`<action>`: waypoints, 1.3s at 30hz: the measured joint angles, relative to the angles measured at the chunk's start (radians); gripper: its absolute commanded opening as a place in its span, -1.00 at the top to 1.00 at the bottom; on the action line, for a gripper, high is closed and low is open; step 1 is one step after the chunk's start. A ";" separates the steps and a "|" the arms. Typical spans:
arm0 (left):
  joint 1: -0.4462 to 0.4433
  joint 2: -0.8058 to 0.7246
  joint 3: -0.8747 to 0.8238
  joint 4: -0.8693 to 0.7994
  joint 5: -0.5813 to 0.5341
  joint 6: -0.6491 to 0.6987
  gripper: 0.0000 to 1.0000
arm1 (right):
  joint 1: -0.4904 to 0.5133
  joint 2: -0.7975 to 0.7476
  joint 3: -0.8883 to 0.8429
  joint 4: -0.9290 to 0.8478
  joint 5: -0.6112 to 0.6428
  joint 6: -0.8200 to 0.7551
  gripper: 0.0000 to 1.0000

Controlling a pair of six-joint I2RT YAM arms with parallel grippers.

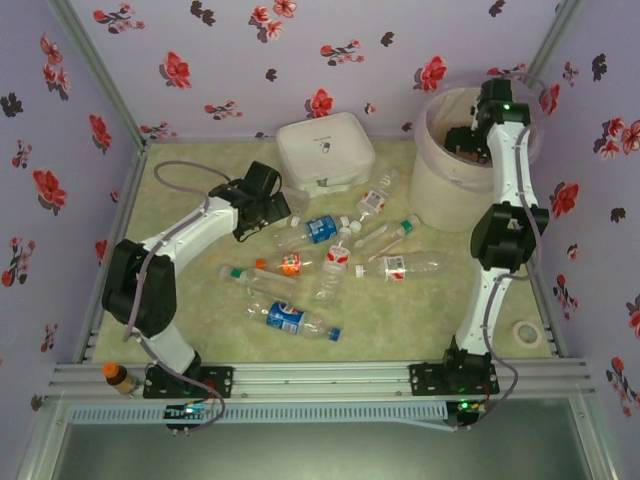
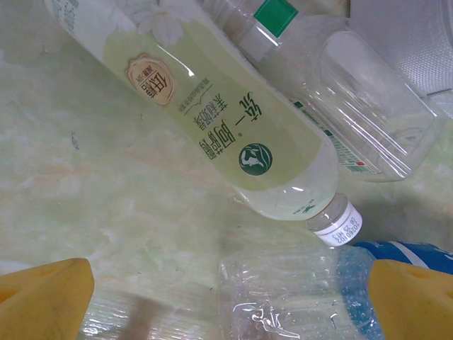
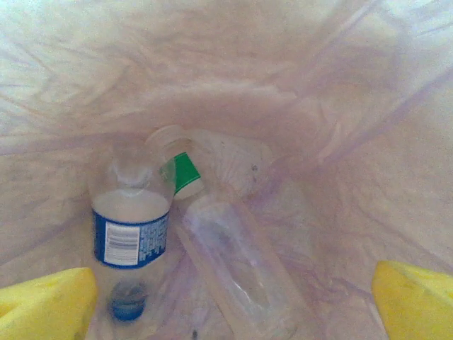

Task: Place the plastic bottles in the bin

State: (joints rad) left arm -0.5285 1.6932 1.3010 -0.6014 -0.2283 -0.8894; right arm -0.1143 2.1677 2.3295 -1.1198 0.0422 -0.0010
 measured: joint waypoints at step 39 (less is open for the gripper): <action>0.016 0.266 -0.050 0.361 0.034 -0.179 -0.39 | 0.006 -0.874 -0.778 0.396 -0.443 0.187 -0.98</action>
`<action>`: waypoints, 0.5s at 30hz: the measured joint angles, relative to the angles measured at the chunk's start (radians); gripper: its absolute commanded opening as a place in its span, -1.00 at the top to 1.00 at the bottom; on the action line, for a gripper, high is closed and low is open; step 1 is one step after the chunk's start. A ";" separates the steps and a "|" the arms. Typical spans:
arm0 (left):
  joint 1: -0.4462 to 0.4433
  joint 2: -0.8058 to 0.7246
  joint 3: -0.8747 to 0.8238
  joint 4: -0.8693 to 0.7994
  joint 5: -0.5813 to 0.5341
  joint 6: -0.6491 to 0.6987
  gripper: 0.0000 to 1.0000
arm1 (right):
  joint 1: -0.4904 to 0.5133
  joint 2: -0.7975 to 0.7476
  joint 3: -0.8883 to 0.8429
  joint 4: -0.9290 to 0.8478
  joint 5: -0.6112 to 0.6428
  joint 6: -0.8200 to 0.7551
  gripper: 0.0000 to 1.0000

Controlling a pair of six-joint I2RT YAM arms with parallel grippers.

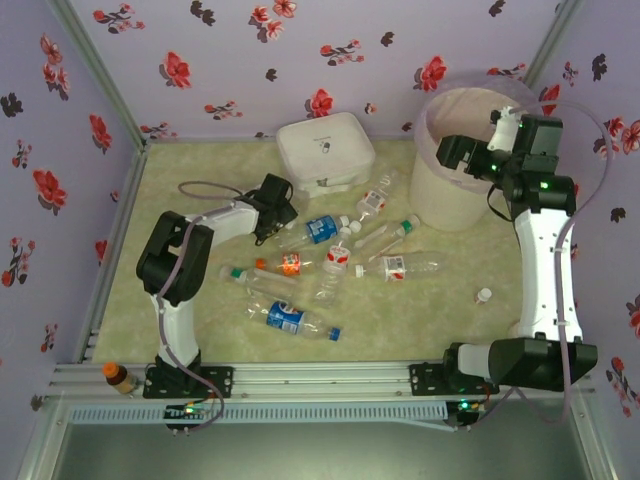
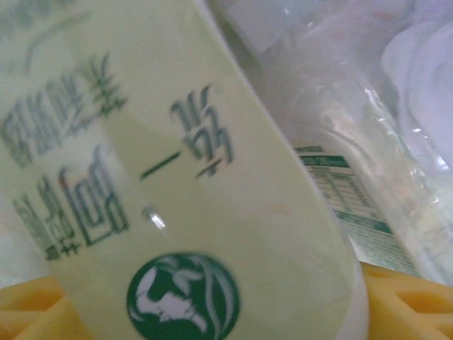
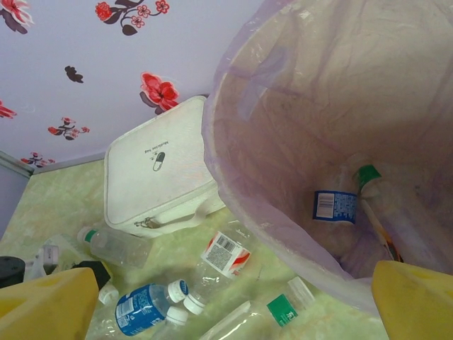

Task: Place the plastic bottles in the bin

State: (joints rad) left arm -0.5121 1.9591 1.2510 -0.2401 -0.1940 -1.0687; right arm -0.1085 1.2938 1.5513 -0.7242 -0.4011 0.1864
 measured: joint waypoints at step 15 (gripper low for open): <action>0.016 -0.109 -0.054 -0.019 -0.049 0.029 0.05 | 0.000 -0.024 -0.043 0.040 -0.029 0.039 -0.94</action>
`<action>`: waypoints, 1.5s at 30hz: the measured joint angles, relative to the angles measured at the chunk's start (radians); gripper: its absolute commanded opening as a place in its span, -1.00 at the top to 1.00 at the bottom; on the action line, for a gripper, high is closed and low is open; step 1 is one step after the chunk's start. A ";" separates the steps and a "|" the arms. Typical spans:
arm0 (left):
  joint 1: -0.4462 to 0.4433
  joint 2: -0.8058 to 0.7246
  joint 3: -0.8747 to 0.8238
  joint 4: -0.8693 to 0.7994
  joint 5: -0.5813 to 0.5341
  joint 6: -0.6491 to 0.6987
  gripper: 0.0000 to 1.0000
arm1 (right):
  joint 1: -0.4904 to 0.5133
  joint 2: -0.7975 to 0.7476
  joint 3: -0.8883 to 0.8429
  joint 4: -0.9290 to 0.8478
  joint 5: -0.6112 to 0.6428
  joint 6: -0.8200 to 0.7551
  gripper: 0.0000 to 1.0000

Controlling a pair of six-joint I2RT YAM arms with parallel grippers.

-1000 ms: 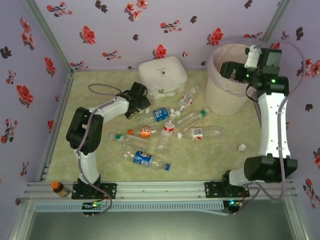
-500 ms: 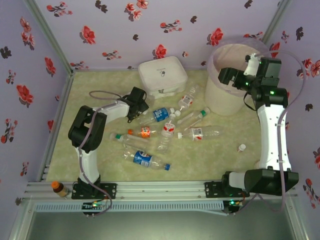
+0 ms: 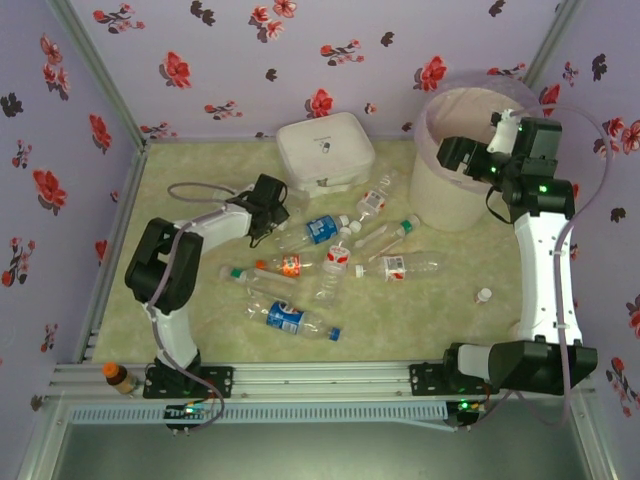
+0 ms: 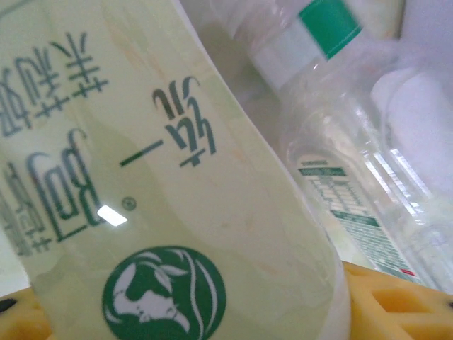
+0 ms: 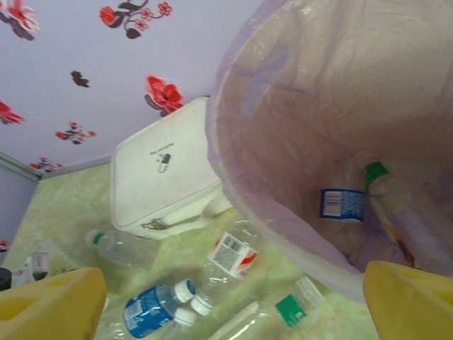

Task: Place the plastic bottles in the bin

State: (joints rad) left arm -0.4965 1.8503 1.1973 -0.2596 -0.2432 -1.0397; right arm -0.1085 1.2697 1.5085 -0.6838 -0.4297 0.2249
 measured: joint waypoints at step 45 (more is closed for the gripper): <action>-0.190 -0.472 -0.182 0.225 0.649 0.969 1.00 | 0.566 0.521 0.332 0.072 -0.192 0.205 -0.66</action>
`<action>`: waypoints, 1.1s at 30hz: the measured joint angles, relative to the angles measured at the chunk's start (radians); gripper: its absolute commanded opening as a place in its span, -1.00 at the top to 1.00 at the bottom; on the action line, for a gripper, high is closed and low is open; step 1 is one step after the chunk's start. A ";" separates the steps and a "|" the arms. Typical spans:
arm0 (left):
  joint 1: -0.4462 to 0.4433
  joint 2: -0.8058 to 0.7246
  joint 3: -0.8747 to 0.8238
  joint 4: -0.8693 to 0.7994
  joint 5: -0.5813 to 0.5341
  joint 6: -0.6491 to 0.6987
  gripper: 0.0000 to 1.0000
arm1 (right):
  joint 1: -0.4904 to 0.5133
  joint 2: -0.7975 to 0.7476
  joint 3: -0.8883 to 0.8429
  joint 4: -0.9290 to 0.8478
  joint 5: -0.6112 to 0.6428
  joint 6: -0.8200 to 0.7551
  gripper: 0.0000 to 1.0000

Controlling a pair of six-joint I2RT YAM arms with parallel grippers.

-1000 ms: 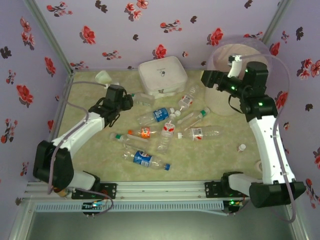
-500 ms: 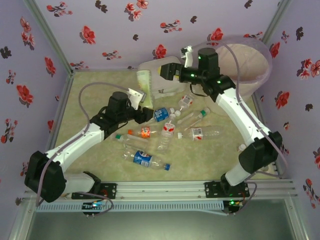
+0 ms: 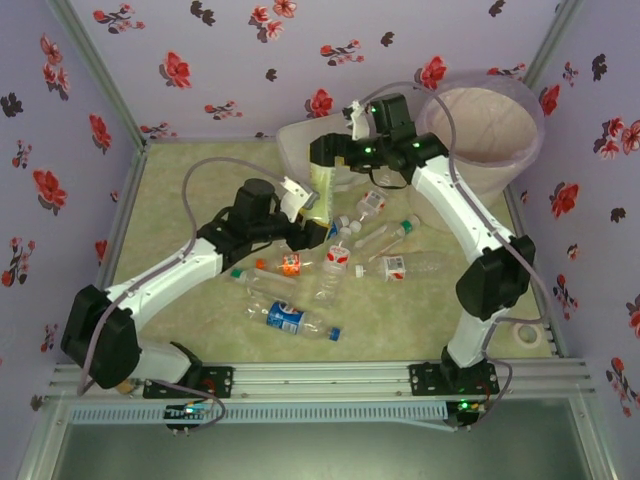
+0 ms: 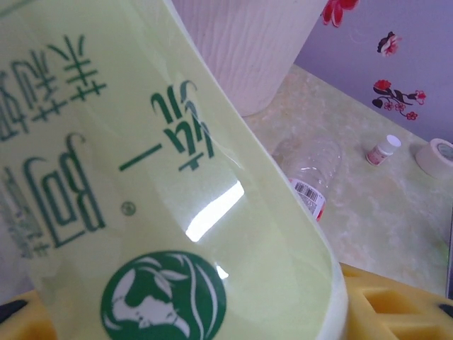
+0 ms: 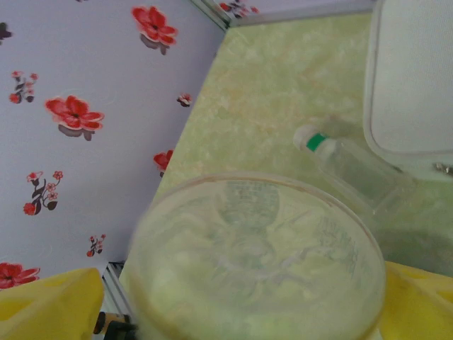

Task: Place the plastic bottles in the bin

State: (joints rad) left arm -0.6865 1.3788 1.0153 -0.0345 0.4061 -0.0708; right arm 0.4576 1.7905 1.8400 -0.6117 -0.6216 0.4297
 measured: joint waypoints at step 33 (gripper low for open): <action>0.035 -0.011 -0.001 -0.026 -0.287 -0.032 -1.00 | -0.487 -0.278 0.230 -0.001 0.397 -0.212 0.89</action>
State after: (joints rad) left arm -0.6514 1.3678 1.0142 -0.0605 0.1188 -0.1028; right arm -0.0292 1.5127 2.0697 -0.6128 -0.2249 0.2173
